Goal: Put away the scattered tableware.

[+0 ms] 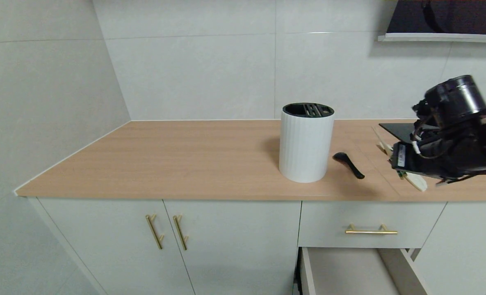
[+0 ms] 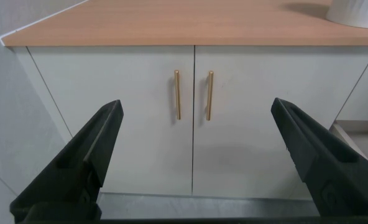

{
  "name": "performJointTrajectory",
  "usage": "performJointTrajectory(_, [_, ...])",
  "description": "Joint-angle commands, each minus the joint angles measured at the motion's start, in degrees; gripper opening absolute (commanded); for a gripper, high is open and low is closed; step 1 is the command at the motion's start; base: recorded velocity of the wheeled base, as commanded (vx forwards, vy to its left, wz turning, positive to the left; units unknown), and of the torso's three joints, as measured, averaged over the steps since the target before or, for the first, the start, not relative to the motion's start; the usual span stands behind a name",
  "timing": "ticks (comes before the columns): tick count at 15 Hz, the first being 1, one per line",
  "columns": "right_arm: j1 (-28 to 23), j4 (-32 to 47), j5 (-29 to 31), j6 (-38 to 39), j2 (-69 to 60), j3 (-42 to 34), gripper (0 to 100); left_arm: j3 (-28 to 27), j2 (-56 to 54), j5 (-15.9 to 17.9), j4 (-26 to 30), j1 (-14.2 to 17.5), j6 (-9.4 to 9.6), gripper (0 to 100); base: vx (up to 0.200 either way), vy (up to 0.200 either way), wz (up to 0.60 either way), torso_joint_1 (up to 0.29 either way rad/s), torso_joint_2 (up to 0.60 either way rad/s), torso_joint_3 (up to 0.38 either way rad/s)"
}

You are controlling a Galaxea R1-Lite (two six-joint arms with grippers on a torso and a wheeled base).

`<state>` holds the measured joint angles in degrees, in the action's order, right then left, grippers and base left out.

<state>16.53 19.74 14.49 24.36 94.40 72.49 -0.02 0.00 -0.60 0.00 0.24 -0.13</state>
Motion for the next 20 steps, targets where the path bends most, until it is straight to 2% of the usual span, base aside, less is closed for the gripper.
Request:
performJointTrajectory(1, [0.96,9.88,-5.0,-1.51,-15.04,-4.37,0,0.02,0.0,-0.02,0.0,0.02,-0.04,100,0.0,0.0,0.0,0.0,0.0,0.0])
performJointTrajectory(2, [0.96,13.4,-7.73,-2.56,-16.88,-4.19,0,0.02,0.0,-0.02,0.0,0.02,-0.04,100,0.0,0.0,0.0,0.0,0.0,0.0])
performJointTrajectory(4, [0.7,19.29,-18.1,-8.62,-21.89,-4.81,0,0.02,0.0,-0.02,0.0,0.02,-0.04,100,0.0,0.0,0.0,0.0,0.0,0.0])
performJointTrajectory(6, [0.61,23.07,-21.97,-13.63,-23.39,-5.6,0,0.02,0.0,-0.02,0.0,0.02,-0.04,100,0.0,0.0,0.0,0.0,0.0,0.0])
performJointTrajectory(13, [1.22,24.38,-22.23,-16.62,-18.91,-7.62,0,0.02,0.0,-0.02,0.0,0.02,-0.04,100,0.0,0.0,0.0,0.0,0.0,0.0])
performJointTrajectory(20, [4.83,24.03,-21.88,-16.62,-14.6,-9.12,0,0.02,0.0,-0.02,0.0,0.02,-0.04,100,0.0,0.0,0.0,0.0,0.0,0.0])
